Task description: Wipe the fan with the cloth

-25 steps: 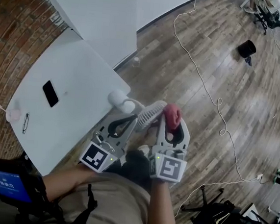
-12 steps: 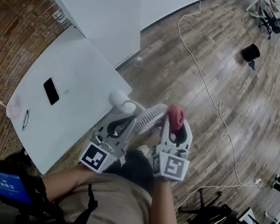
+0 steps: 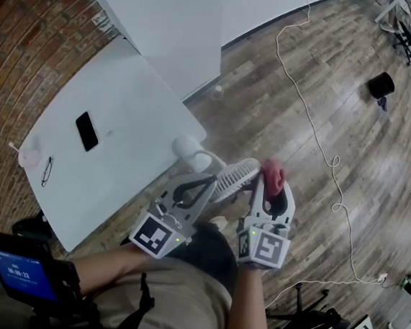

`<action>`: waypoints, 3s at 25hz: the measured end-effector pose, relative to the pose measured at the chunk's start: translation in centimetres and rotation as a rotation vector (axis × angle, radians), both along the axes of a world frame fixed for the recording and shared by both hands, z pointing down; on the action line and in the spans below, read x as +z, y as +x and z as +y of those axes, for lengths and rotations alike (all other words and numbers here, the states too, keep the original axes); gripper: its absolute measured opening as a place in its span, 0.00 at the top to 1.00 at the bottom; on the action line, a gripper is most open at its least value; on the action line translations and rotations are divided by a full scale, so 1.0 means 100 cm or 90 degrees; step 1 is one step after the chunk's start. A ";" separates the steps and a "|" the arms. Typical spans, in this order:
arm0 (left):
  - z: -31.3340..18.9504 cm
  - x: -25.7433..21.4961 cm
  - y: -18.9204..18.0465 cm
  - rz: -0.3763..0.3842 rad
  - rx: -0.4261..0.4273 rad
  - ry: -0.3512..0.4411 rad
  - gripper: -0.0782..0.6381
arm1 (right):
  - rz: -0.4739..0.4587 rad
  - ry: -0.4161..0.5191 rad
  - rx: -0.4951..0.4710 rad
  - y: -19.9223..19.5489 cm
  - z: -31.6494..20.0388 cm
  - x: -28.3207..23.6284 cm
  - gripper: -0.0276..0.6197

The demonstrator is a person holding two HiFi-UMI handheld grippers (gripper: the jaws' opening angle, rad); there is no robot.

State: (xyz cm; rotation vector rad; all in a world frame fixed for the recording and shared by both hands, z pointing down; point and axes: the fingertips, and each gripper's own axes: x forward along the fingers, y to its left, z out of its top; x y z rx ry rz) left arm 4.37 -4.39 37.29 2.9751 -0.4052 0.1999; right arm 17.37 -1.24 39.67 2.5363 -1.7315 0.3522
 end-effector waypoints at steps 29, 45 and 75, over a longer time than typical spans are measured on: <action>-0.003 0.010 -0.017 -0.008 -0.051 -0.001 0.89 | -0.052 -0.065 -0.002 0.004 0.009 0.057 0.70; 0.002 0.011 -0.033 -0.012 -0.036 -0.015 0.89 | -0.030 -0.121 0.017 -0.011 0.022 0.083 0.70; 0.009 -0.001 -0.061 0.019 0.024 -0.046 0.89 | -0.054 -0.154 0.050 -0.072 0.042 0.101 0.70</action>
